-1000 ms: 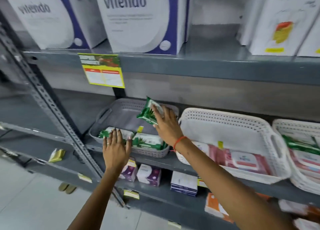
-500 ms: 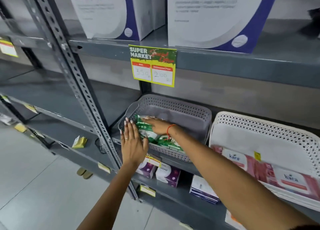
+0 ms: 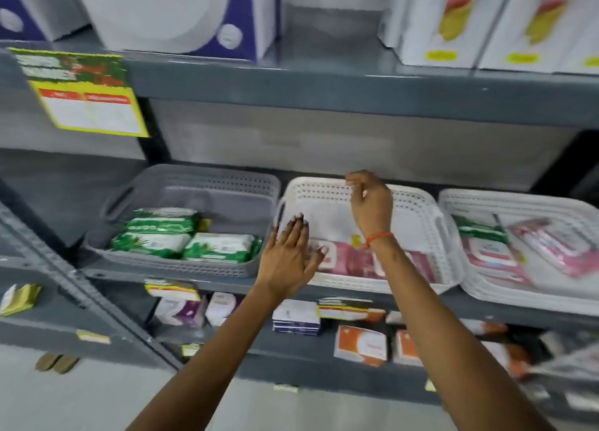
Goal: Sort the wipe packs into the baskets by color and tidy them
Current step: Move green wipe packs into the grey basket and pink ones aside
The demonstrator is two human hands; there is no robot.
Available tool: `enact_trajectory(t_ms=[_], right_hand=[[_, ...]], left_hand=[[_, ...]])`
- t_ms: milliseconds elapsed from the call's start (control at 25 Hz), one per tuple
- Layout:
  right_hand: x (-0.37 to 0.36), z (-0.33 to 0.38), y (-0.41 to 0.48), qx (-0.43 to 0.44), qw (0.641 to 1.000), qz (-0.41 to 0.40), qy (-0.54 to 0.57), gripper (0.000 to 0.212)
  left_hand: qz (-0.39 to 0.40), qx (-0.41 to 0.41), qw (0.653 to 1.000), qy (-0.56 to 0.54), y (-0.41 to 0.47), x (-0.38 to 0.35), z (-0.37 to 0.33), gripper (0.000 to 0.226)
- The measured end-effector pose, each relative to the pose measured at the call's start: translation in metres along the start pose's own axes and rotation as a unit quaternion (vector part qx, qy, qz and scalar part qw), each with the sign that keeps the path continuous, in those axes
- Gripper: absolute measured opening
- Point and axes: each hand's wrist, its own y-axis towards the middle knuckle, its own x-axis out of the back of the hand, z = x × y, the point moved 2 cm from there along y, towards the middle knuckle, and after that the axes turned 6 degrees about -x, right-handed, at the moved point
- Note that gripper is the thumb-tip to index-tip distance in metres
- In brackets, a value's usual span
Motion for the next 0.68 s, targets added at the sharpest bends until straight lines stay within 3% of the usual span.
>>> enact_trajectory(t_ms=[80, 160, 240, 320, 400, 480, 600, 680], right_hand=[[0.045, -0.041, 0.017, -0.019, 0.992, -0.104, -0.066, 0.040], [0.079, -0.089, 0.034, -0.100, 0.974, -0.127, -0.161, 0.032], [0.102, -0.138, 0.053, -0.186, 0.945, -0.065, -0.260, 0.025], [0.112, -0.171, 0.062, -0.226, 0.893, 0.089, -0.379, 0.018], [0.114, -0.183, 0.065, -0.211, 0.833, 0.234, -0.454, 0.047], [0.116, -0.180, 0.072, -0.191, 0.802, 0.307, -0.475, 0.071], [0.124, -0.182, 0.081, -0.200, 0.769, 0.333, -0.508, 0.076], [0.129, -0.183, 0.077, -0.201, 0.803, 0.241, -0.506, 0.070]], left_hand=[[-0.007, -0.015, 1.000, 0.016, -0.002, -0.007, -0.015, 0.083], [-0.002, -0.015, 1.000, 0.018, -0.006, -0.010, -0.016, 0.081], [-0.001, -0.014, 1.000, 0.021, -0.008, -0.010, -0.014, 0.077], [-0.016, -0.009, 1.000, 0.024, -0.008, -0.009, -0.012, 0.072], [-0.022, 0.002, 0.999, 0.027, -0.008, -0.008, -0.010, 0.068], [-0.023, 0.009, 0.999, 0.029, -0.009, -0.008, -0.009, 0.065], [-0.030, 0.007, 0.999, 0.031, -0.008, -0.007, -0.010, 0.063], [-0.035, 0.008, 0.999, 0.026, -0.008, -0.006, -0.011, 0.065]])
